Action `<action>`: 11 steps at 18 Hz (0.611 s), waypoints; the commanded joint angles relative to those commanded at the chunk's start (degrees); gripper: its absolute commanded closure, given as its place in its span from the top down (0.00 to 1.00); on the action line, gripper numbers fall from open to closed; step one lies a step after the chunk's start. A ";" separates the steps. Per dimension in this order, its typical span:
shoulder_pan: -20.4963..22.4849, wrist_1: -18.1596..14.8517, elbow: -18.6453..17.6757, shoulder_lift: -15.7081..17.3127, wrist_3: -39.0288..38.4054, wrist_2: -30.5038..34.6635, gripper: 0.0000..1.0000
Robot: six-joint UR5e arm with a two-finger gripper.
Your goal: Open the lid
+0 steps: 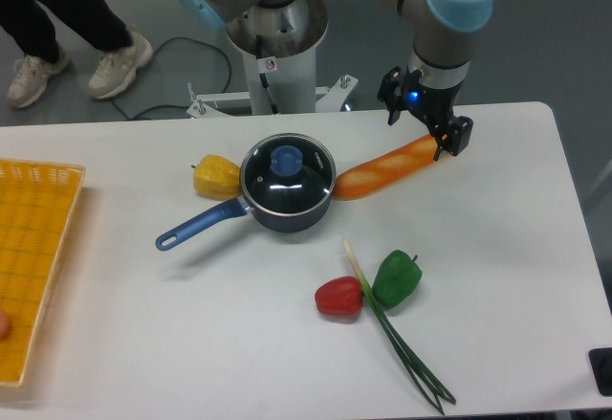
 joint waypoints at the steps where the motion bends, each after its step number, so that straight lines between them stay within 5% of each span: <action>1: 0.00 0.09 -0.17 0.00 0.00 0.00 1.00; 11: -0.88 0.53 -0.18 -0.35 0.09 -0.62 1.00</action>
